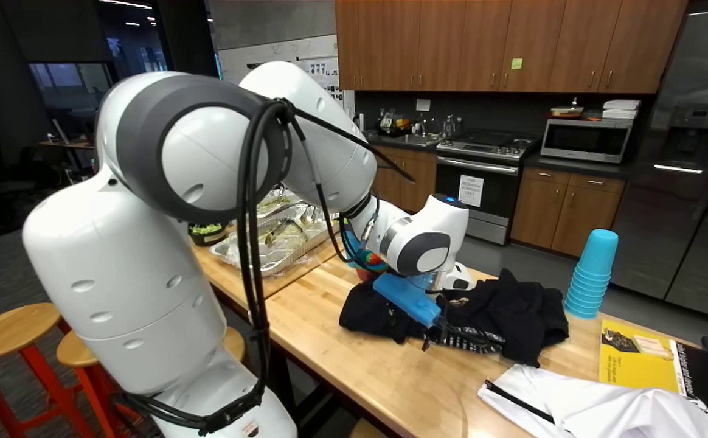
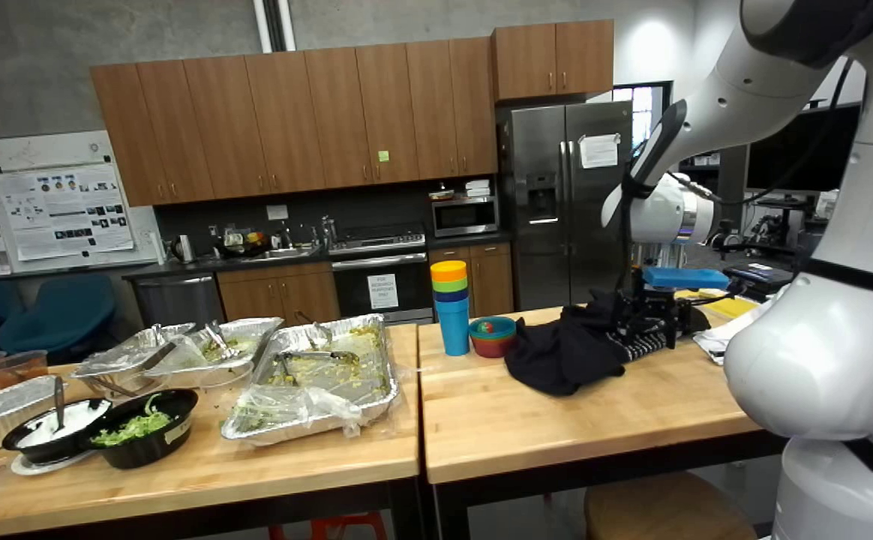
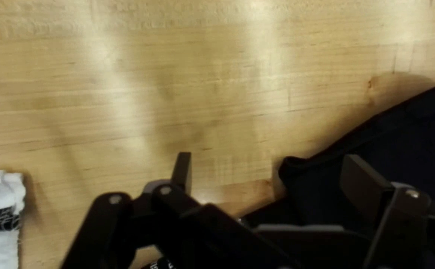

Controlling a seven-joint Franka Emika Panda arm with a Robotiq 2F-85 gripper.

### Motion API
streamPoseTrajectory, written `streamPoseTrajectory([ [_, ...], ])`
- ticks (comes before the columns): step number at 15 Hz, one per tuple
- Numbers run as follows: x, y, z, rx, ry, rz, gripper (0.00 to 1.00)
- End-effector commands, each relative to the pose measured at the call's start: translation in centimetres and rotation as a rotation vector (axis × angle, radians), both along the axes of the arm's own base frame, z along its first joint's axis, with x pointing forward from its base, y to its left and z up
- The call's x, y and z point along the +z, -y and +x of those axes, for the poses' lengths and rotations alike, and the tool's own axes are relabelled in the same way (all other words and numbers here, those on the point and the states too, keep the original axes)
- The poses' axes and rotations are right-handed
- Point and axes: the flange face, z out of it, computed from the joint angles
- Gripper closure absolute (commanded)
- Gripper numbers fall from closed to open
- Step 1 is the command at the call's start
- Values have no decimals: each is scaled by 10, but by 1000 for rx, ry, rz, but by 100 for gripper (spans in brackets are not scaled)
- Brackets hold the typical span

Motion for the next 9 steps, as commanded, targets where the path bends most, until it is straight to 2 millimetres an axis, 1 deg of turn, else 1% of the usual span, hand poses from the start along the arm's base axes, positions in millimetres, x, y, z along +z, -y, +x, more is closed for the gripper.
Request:
streamPoseTrajectory([
  [1,-13,-11,11,-6,29,-9,0],
  [4,-25,-16,17,5,13,-5,0],
  [6,-34,-19,19,20,2,-9,0],
  [9,-40,-24,22,46,-1,-8,0],
])
